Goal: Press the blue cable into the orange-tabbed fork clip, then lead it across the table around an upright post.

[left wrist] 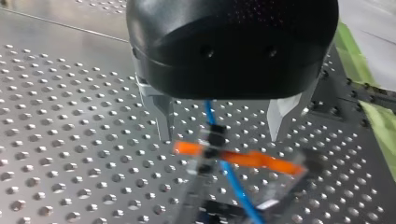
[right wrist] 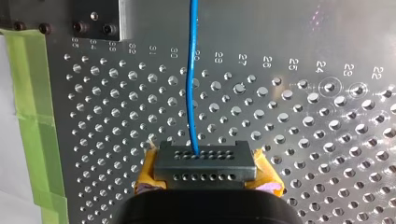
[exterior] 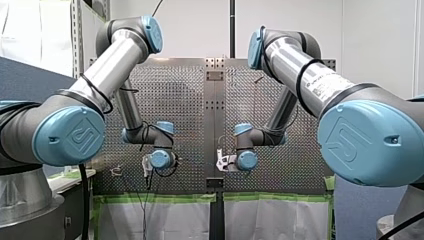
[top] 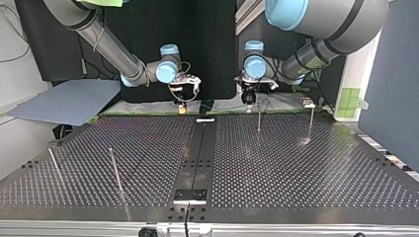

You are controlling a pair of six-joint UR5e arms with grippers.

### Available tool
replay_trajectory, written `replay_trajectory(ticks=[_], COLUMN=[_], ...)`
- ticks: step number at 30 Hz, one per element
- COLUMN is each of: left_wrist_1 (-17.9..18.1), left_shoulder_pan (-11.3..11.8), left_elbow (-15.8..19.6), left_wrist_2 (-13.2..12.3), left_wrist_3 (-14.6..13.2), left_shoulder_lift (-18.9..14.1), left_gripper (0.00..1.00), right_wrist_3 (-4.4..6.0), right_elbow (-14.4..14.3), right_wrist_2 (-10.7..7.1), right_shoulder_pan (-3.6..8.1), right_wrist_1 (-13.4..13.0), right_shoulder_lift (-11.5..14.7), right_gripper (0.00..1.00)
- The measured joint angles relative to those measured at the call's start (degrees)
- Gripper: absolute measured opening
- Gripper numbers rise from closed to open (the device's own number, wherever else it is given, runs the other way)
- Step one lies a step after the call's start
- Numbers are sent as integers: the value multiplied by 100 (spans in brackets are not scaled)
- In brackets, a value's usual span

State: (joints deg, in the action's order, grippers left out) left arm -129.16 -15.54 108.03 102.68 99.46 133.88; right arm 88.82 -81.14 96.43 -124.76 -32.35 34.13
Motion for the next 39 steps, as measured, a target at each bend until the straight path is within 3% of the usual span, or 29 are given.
replay_trajectory(ticks=[4, 12, 28, 39], left_wrist_1=[69, 38, 1, -41], left_shoulder_pan=[-31, -46, -46, -48], left_elbow=[-70, -340, -381, -381], left_wrist_2=[117, 302, 353, 354], left_wrist_3=[-147, -172, -243, -273], left_shoulder_lift=[181, 282, 288, 289], left_gripper=[100, 100, 100, 100], right_wrist_3=[-15, -29, -29, 39], right_elbow=[0, -1, -5, -5], right_wrist_2=[19, 60, 76, 186], right_shoulder_pan=[0, 23, 190, 256], right_wrist_1=[101, 213, 556, 610], right_shoulder_lift=[30, 279, 1177, 1728], right_gripper=[0, 0, 0, 0])
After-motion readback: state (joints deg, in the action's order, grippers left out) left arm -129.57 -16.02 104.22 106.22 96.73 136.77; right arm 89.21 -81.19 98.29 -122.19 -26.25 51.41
